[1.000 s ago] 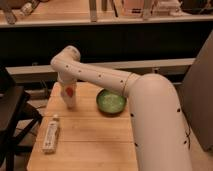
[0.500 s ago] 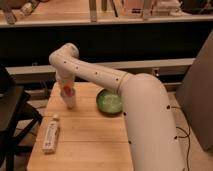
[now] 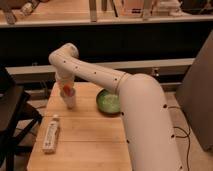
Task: Place the pepper in the ceramic cup
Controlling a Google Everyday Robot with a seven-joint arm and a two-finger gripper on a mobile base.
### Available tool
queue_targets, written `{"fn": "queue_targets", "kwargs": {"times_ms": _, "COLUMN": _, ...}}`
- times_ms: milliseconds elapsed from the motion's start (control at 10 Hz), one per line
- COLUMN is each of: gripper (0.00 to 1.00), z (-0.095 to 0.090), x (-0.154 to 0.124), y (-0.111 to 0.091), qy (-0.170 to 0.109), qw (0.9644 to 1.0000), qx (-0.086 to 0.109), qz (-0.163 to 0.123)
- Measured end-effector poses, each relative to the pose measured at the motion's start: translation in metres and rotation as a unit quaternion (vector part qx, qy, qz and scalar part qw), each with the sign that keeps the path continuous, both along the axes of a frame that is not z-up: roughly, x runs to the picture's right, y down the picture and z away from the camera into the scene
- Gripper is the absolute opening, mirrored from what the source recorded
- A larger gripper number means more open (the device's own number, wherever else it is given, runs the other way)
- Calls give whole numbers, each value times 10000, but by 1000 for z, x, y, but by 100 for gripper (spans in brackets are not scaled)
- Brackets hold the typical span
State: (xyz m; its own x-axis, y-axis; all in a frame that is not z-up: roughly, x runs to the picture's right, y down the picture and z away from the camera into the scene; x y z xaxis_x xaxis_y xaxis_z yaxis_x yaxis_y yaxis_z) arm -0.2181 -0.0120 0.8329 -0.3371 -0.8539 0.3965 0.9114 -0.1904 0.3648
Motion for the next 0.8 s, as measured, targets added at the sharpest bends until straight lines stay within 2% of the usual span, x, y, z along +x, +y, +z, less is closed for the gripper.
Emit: {"fn": "queue_targets", "kwargs": {"times_ms": 800, "gripper": 80, "z": -3, "x": 19, "y": 0, "qy": 81, "qw": 9999, "qx": -41, "qz": 118}}
